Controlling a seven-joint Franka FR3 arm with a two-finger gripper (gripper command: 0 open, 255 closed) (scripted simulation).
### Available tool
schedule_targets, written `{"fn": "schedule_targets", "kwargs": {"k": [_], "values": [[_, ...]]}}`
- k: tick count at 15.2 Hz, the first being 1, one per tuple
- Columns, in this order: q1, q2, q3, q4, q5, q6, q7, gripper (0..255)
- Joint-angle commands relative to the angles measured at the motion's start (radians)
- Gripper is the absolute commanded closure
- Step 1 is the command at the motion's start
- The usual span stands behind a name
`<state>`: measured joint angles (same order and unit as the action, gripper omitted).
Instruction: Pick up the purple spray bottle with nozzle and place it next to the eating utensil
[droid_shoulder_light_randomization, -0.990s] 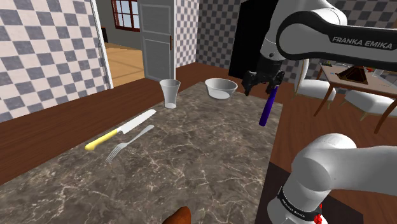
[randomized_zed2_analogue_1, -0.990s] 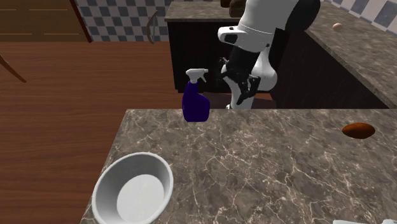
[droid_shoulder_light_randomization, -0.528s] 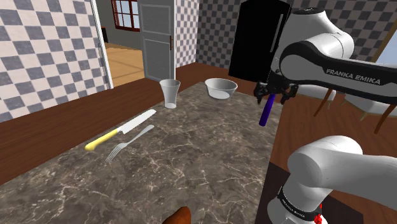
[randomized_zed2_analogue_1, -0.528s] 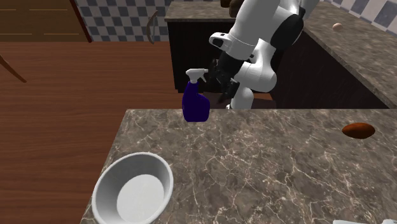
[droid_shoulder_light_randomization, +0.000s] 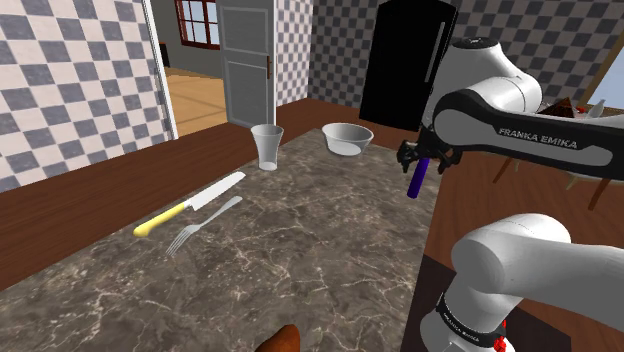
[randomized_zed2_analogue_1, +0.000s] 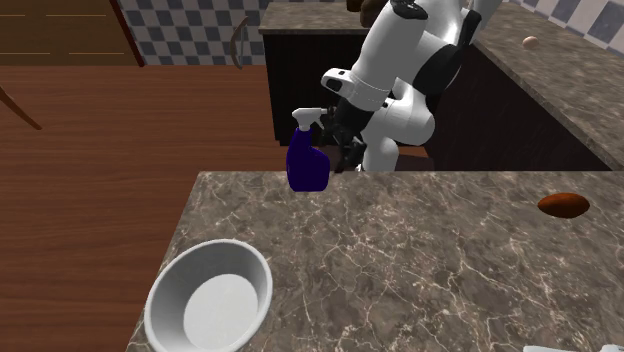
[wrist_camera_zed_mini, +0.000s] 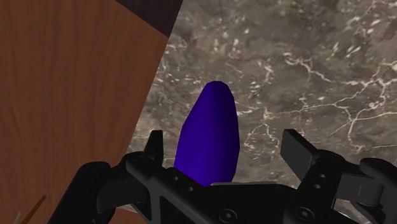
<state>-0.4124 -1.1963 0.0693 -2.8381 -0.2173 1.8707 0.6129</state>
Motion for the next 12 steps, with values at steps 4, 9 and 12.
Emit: {"fn": "schedule_targets", "kwargs": {"k": [4,9,12], "values": [[-0.001,0.001,-0.001,-0.006,-0.001,0.007,0.001,0],[-0.001,0.001,-0.001,-0.006,-0.001,0.007,0.001,255],[-0.001,0.001,-0.001,-0.005,-0.001,0.007,0.000,255]]}}
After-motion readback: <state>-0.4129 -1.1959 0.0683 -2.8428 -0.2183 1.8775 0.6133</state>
